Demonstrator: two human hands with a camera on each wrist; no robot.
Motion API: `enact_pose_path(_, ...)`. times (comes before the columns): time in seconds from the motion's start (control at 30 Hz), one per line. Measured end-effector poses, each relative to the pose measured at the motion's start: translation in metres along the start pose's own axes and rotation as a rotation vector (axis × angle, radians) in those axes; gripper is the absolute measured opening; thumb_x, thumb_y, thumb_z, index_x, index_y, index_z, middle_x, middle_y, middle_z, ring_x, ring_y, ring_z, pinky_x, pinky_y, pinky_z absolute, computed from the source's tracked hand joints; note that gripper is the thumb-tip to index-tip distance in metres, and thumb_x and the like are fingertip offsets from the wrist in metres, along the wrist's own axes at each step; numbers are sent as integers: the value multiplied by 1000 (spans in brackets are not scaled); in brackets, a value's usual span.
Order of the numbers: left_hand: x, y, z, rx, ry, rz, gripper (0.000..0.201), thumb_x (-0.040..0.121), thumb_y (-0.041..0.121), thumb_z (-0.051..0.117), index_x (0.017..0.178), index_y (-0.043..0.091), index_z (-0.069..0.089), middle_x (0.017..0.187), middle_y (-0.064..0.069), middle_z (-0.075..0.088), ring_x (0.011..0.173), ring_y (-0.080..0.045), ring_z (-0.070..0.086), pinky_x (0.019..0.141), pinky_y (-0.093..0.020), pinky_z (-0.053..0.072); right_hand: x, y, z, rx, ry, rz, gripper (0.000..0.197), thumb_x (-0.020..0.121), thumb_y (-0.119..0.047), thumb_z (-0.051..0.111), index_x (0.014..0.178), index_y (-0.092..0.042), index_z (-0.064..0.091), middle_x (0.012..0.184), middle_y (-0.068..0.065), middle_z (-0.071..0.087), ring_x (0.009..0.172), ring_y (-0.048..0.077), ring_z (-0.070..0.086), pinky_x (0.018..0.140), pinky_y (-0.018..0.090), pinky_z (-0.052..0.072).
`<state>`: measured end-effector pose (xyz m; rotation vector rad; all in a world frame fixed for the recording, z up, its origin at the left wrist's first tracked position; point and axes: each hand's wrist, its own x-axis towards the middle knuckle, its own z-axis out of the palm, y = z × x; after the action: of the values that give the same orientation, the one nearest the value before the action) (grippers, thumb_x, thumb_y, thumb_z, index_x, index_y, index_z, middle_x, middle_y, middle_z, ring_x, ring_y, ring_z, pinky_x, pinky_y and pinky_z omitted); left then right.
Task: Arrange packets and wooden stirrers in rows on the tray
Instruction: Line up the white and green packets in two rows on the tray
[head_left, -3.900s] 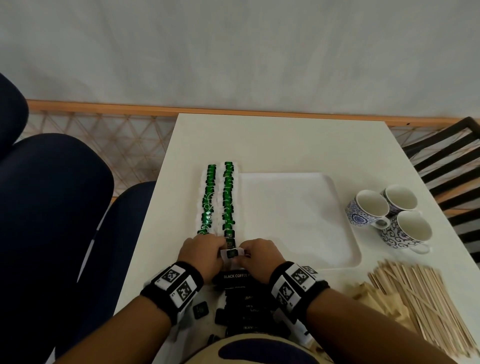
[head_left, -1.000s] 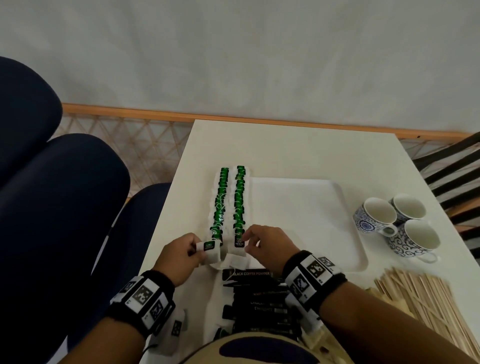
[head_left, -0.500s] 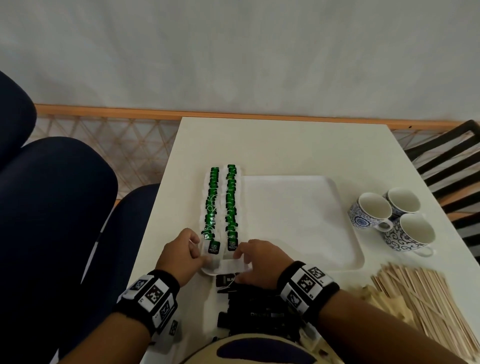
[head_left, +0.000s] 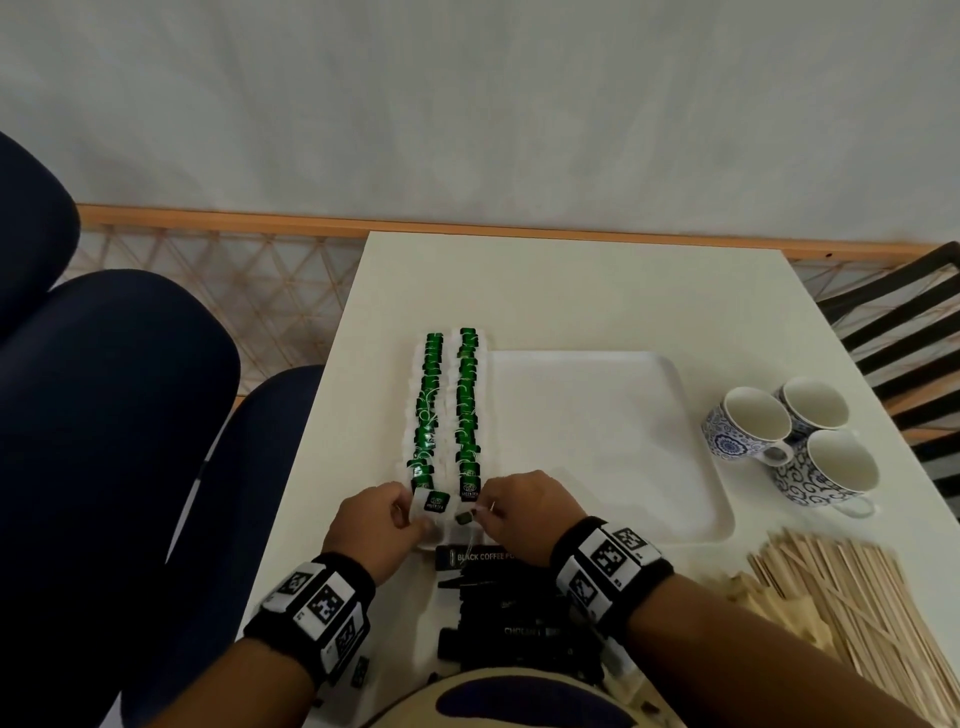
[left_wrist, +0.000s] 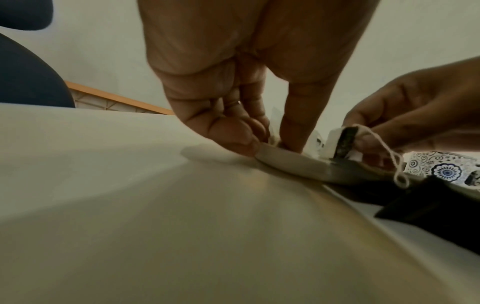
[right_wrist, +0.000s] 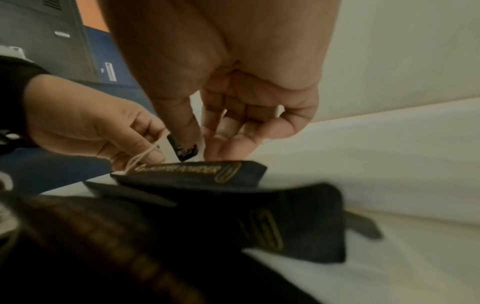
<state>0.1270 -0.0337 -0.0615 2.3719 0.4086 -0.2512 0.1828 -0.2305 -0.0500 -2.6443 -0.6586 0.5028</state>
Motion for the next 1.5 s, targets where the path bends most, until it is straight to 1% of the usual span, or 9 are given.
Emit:
enact_pose_path(0.13, -1, 0, 2, 48, 62, 18, 41, 79, 33, 74, 57, 18, 42, 57, 4, 45, 54, -12, 41, 50, -24, 30, 7, 3, -3, 140, 42, 108, 22, 93, -42, 52, 91, -24, 66, 87, -1, 70, 83, 16, 63, 76, 30, 53)
enact_pose_path(0.3, 2, 0, 1, -13, 60, -35, 41, 80, 33, 74, 59, 15, 43, 59, 1, 47, 59, -18, 46, 53, -26, 32, 12, 4, -1, 224, -10, 195, 18, 86, -42, 62, 87, -24, 57, 91, -2, 65, 86, 16, 59, 73, 29, 51)
enact_pose_path(0.5, -5, 3, -1, -10, 65, -22, 41, 70, 36, 81, 79, 22, 44, 76, 1, 55, 67, -15, 53, 55, -25, 35, 3, 7, 5, 320, -95, 219, 55, 69, -47, 79, 100, -27, 39, 85, 1, 63, 78, 20, 62, 66, 32, 52)
enact_pose_path(0.63, -2, 6, -1, 101, 27, -6, 37, 70, 44, 77, 76, 22, 49, 77, 3, 57, 69, -12, 54, 55, -25, 37, 3, 6, 9, 291, -103, 206, 46, 71, -46, 79, 96, -28, 44, 89, 0, 63, 81, 19, 61, 73, 33, 54)
enact_pose_path(0.77, -1, 6, -1, 91, 20, -41, 36, 71, 42, 78, 73, 17, 52, 73, 3, 59, 68, -13, 56, 58, -26, 41, 4, 2, 12, 348, -66, 239, 42, 73, -42, 80, 92, -27, 46, 83, 1, 65, 78, 18, 62, 69, 29, 52)
enact_pose_path(1.1, 2, 5, -2, 50, 34, -79, 34, 70, 37, 80, 72, 16, 54, 71, 3, 59, 68, -14, 56, 61, -29, 43, 9, -2, 15, 328, -22, 263, 41, 75, -40, 79, 90, -25, 44, 83, 2, 63, 75, 21, 60, 66, 31, 51)
enact_pose_path(1.23, -3, 7, -11, 54, 24, -88, 38, 69, 38, 82, 83, 19, 52, 79, 4, 57, 72, -13, 55, 58, -27, 42, 5, -4, 9, 233, -27, 198, 41, 77, -43, 74, 94, -25, 42, 87, -2, 57, 79, 19, 56, 67, 29, 47)
enact_pose_path(1.33, -15, 3, -25, 131, -8, -73, 48, 69, 41, 82, 94, 24, 46, 85, 7, 51, 77, -11, 52, 60, -24, 36, -6, -11, -1, 118, 30, 85, 35, 81, -43, 69, 96, -26, 42, 96, -3, 52, 87, 19, 53, 77, 32, 46)
enact_pose_path(1.5, -53, -17, -52, 326, -203, 61, 27, 76, 41, 74, 89, 35, 50, 92, 13, 47, 78, 0, 47, 65, -19, 36, -31, -38, -10, -113, -109, -220, 16, 85, -37, 64, 94, -24, 62, 99, -3, 63, 96, 20, 53, 86, 37, 45)
